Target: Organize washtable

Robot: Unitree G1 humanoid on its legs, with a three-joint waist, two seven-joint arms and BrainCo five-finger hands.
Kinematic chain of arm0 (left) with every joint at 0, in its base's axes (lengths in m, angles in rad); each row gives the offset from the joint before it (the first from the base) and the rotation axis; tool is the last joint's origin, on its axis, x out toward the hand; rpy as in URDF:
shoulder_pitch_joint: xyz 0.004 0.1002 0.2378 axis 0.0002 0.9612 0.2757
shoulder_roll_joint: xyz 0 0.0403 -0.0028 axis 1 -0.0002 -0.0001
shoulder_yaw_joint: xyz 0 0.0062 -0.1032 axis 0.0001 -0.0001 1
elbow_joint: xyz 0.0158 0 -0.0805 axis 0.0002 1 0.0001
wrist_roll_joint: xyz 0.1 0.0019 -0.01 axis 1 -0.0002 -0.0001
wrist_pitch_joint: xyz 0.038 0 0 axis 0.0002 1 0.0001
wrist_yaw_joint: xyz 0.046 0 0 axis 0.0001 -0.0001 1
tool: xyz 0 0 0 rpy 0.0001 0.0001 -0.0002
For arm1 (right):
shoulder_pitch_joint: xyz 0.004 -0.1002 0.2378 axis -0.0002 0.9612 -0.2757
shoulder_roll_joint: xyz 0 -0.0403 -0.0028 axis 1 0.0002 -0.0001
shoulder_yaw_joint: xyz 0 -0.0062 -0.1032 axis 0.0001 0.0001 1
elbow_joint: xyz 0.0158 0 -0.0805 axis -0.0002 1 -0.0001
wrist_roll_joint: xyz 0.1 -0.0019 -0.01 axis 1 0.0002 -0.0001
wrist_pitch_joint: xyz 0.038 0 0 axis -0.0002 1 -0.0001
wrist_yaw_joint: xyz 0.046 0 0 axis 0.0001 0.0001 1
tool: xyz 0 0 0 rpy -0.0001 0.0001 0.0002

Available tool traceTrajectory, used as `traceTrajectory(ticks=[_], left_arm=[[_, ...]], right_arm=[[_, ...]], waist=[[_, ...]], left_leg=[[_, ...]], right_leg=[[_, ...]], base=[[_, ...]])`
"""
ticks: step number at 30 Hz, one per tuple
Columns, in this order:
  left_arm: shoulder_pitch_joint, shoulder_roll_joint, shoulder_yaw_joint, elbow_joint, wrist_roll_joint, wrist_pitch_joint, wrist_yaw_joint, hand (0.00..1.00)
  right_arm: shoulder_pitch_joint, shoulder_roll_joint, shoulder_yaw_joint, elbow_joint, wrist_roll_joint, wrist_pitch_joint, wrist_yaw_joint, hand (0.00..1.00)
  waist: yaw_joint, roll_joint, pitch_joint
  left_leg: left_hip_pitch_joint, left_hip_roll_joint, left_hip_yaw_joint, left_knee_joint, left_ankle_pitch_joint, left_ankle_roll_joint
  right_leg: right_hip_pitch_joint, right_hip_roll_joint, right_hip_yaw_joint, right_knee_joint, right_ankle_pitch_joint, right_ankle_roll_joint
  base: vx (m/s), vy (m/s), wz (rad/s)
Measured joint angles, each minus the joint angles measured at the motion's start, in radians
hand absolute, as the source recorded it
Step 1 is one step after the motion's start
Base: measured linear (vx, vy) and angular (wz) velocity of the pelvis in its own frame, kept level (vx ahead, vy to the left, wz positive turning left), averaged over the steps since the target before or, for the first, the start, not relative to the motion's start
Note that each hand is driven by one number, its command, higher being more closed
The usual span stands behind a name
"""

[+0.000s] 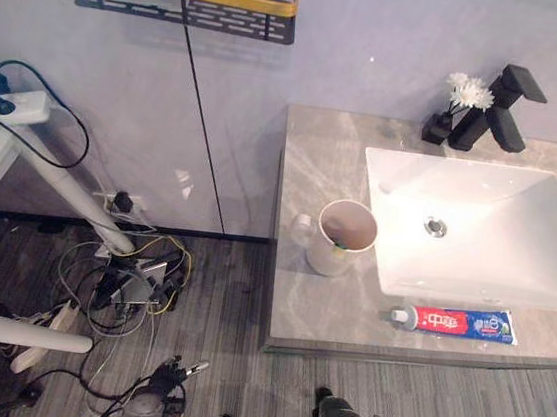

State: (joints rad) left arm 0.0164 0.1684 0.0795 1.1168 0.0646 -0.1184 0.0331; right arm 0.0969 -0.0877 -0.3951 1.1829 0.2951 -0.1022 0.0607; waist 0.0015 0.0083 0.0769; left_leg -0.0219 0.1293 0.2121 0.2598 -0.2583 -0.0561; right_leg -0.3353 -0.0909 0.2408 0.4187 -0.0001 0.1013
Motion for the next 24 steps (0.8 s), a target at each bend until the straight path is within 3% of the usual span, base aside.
traceTrajectory(ticks=[2, 3, 4, 6, 8, 10, 12, 15, 18, 23, 24], left_arm=[[0.003, 0.010, 0.000, -0.001, 0.000, 0.000, 0.002, 0.00], [0.003, 0.009, 0.000, -0.001, -0.001, 0.001, 0.005, 0.00], [0.000, 0.003, 0.001, 0.000, -0.002, 0.002, 0.006, 0.00], [-0.006, -0.041, 0.001, 0.001, -0.006, 0.004, 0.007, 0.00], [-0.012, -0.078, 0.000, 0.001, -0.019, 0.004, 0.009, 0.00], [-0.001, -0.077, 0.000, -0.001, -0.019, 0.004, 0.020, 0.00], [-0.002, -0.069, -0.004, -0.014, -0.019, 0.002, 0.021, 0.00], [-0.016, -0.070, -0.048, -0.017, -0.018, -0.001, 0.019, 0.00], [-0.009, -0.076, -0.051, -0.015, -0.018, -0.003, 0.017, 0.00], [-0.002, -0.080, -0.040, 0.025, -0.018, 0.000, 0.015, 0.00], [0.004, -0.079, -0.037, 0.025, -0.019, 0.001, 0.016, 0.00]], right_arm=[[0.003, 0.014, 0.002, 0.002, 0.000, 0.000, 0.000, 0.00], [0.001, 0.020, 0.008, 0.006, -0.001, 0.000, 0.001, 0.00], [-0.004, 0.019, 0.023, 0.005, -0.002, -0.001, 0.004, 0.00], [-0.007, 0.003, 0.038, 0.005, -0.002, -0.005, 0.006, 0.00], [0.001, -0.016, 0.049, 0.020, -0.002, -0.002, 0.005, 0.00], [0.016, -0.017, 0.056, 0.037, -0.001, -0.004, 0.005, 0.00], [0.017, -0.016, 0.067, 0.039, -0.002, -0.006, 0.005, 0.00], [0.022, -0.011, 0.051, 0.045, 0.000, -0.006, 0.002, 0.00], [0.033, -0.011, 0.015, 0.044, 0.000, -0.006, 0.000, 0.00], [0.054, -0.011, -0.008, 0.045, 0.000, -0.004, -0.001, 0.00], [0.057, 0.000, -0.009, 0.043, 0.000, -0.005, -0.001, 0.00]], waist=[[0.002, -0.032, -0.008], [0.005, -0.052, -0.014], [0.009, -0.057, -0.017], [0.005, -0.027, 0.000], [0.001, -0.002, 0.006], [-0.007, 0.002, 0.003], [-0.009, -0.005, 0.007], [-0.021, -0.009, 0.015], [-0.019, 0.003, 0.015], [-0.021, 0.000, 0.009], [-0.020, -0.003, -0.001]], left_leg=[[0.005, -0.001, -0.001, 0.018, -0.015, -0.026], [0.013, 0.003, -0.002, 0.025, -0.026, -0.043], [0.028, 0.024, 0.001, 0.024, -0.028, -0.047], [0.070, 0.068, 0.003, 0.021, -0.030, -0.056], [0.123, 0.110, 0.003, 0.021, -0.010, -0.092], [0.171, 0.152, 0.002, 0.039, 0.013, -0.126], [0.157, 0.167, -0.002, 0.068, 0.020, -0.135], [0.097, 0.180, 0.000, 0.124, 0.029, -0.125], [0.106, 0.178, -0.002, 0.084, 0.030, -0.126], [0.099, 0.119, -0.008, 0.011, -0.007, -0.097], [0.097, 0.095, -0.009, -0.018, -0.007, -0.097]], right_leg=[[0.026, -0.033, -0.012, -0.062, 0.010, 0.034], [0.053, -0.042, -0.030, -0.089, -0.038, 0.070], [0.081, -0.029, -0.047, -0.118, -0.077, 0.065], [0.129, 0.012, -0.062, -0.133, -0.106, 0.049], [0.185, 0.057, -0.064, -0.132, -0.115, 0.034], [0.243, 0.098, -0.071, -0.114, -0.138, 0.001], [0.238, 0.110, -0.082, -0.087, -0.159, -0.018], [0.232, 0.100, -0.126, -0.084, -0.180, -0.039], [0.220, 0.103, -0.146, -0.066, -0.191, -0.052], [0.198, 0.067, -0.140, -0.090, -0.167, -0.011], [0.212, 0.058, -0.113, -0.159, -0.133, 0.001]], base=[[0.01, -0.276, 0.06], [0.02, -0.432, -0.10], [0.02, -0.408, -0.19], [0.02, -0.352, -0.20], [0.00, -0.269, -0.14], [-0.04, -0.229, -0.05], [-0.13, -0.162, 0.14], [-0.17, -0.059, 0.35], [-0.20, -0.006, 0.23], [-0.17, 0.124, 0.14], [-0.11, 0.182, -0.12]])
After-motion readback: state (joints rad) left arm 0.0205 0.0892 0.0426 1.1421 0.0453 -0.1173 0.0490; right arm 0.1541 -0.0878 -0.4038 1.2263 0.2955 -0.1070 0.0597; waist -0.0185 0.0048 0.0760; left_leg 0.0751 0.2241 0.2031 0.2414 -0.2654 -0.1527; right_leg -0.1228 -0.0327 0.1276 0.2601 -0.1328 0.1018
